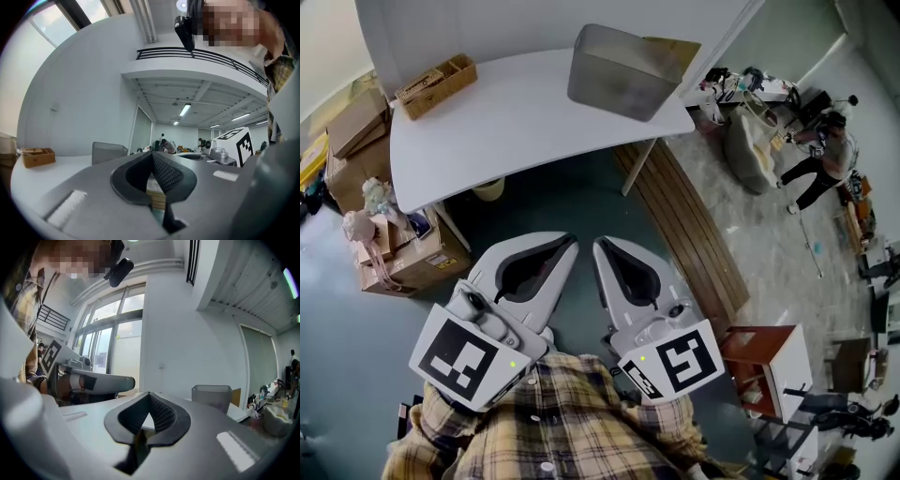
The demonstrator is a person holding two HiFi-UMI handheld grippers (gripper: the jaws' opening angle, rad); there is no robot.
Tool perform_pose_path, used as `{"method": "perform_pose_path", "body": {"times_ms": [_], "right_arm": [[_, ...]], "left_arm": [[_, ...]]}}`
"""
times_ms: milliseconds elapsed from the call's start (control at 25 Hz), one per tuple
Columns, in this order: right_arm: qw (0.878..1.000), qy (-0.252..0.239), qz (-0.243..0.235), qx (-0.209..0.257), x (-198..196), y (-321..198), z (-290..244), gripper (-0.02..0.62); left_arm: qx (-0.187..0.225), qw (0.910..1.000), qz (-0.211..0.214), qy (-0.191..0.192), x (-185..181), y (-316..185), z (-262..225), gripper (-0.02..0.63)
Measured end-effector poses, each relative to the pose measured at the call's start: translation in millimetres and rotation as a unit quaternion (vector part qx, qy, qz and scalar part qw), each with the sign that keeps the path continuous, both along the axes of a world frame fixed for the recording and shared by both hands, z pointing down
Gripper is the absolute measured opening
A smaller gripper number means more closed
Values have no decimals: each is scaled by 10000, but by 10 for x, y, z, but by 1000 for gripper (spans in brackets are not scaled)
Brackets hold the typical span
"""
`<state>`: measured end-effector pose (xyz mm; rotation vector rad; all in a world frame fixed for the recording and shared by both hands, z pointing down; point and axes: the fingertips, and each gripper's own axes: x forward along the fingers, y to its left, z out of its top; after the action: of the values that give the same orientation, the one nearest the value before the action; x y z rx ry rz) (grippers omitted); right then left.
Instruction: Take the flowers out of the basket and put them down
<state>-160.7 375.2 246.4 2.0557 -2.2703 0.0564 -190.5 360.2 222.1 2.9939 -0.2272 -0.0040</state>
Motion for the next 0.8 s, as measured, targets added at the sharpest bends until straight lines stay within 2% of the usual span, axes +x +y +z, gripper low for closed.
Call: {"method": "perform_pose_path", "body": {"times_ms": [480,800], "right_arm": [[10000,18,49,-3,241,148,20,5],[10000,30,90,8,411,-260,31,5]], "left_arm": [[51,10000,-62,-11,192,78,32,12],[66,10000,-47,-14,379,-333,69,12]]}}
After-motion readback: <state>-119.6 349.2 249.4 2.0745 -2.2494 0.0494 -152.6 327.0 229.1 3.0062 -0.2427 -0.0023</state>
